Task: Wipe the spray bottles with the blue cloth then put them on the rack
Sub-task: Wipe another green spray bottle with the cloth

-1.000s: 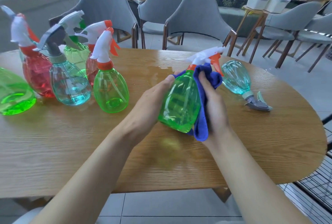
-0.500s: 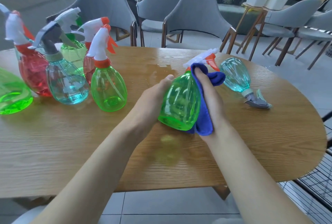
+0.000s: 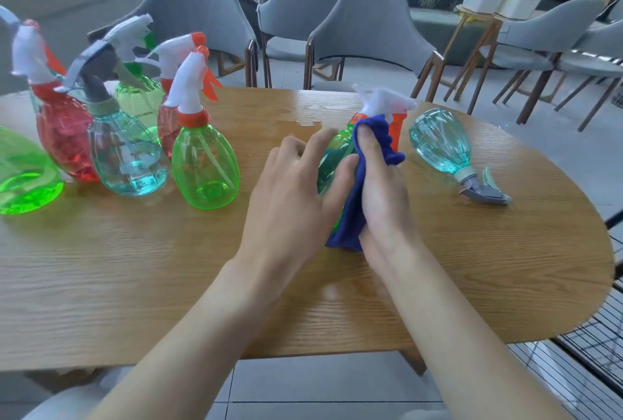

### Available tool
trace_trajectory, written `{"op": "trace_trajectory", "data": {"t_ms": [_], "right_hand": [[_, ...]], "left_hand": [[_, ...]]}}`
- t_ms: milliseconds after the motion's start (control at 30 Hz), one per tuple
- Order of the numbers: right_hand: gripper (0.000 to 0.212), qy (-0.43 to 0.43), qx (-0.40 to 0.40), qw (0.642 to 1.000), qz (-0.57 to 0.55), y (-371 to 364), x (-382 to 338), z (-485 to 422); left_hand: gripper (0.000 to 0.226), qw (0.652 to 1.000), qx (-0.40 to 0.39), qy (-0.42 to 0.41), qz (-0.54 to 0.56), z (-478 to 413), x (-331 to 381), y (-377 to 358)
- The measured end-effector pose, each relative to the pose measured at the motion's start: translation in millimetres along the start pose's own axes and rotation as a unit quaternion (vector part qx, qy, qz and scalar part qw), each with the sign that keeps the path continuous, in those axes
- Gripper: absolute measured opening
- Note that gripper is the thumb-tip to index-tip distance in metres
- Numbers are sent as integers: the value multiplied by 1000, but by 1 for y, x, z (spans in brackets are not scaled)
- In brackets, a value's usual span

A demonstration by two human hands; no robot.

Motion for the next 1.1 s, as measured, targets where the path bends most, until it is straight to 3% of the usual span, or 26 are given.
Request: {"op": "trace_trajectory", "data": {"t_ms": [133, 233, 333, 433, 500, 567, 600, 633, 700, 833, 967, 1033, 1100], "right_hand": [[26, 14, 3, 1000, 18, -2, 1, -4], [23, 4, 5, 1000, -9, 1, -1, -4], [48, -39, -15, 998, -57, 0, 4, -2], [38, -63, -22, 995, -79, -4, 3, 0], [27, -64, -34, 995, -62, -6, -5, 6], [40, -94, -17, 991, -93, 2, -11, 25], [41, -104, 2, 988, -118, 6, -14, 38], [35, -116, 22, 986, -116, 12, -12, 40], [22, -133, -39, 983, -118, 11, 4, 29], [34, -61, 27, 994, -87, 11, 4, -1], [37, 33, 99, 993, -51, 35, -12, -11], [27, 46, 125, 991, -25, 39, -16, -11], [24, 38, 118, 992, -24, 34, -13, -7]], "left_hand": [[49, 999, -22, 32, 36, 1, -8, -6], [30, 977, -83, 80, 182, 0, -17, -16], [25, 932, -122, 127, 315, 0, -20, -20], [35, 885, -186, 150, 400, 2, -16, -30], [36, 830, -225, 184, 476, 8, -12, -41], [35, 765, -251, 226, 548, 12, -10, -49], [36, 756, -260, 232, 554, 12, -9, -52], [37, 765, -268, 238, 535, 13, -11, -54], [41, 810, -264, 262, 454, 13, -24, -54], [47, 904, -173, 237, 311, -3, -46, -34], [38, 947, -165, 118, 248, -11, -30, -20], [30, 963, -177, 56, 197, -7, -16, -21], [39, 970, -191, 16, 147, -1, -4, -29]]}}
Point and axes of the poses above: each hand's wrist, its own z-axis away from the middle knuckle, its own y-axis out of the back of the hand, x = y × z, the point moved 10 cm from there along -z, towards the middle knuckle, and after that the axes turned 12 degrees about -z, right-handed, at the moved point
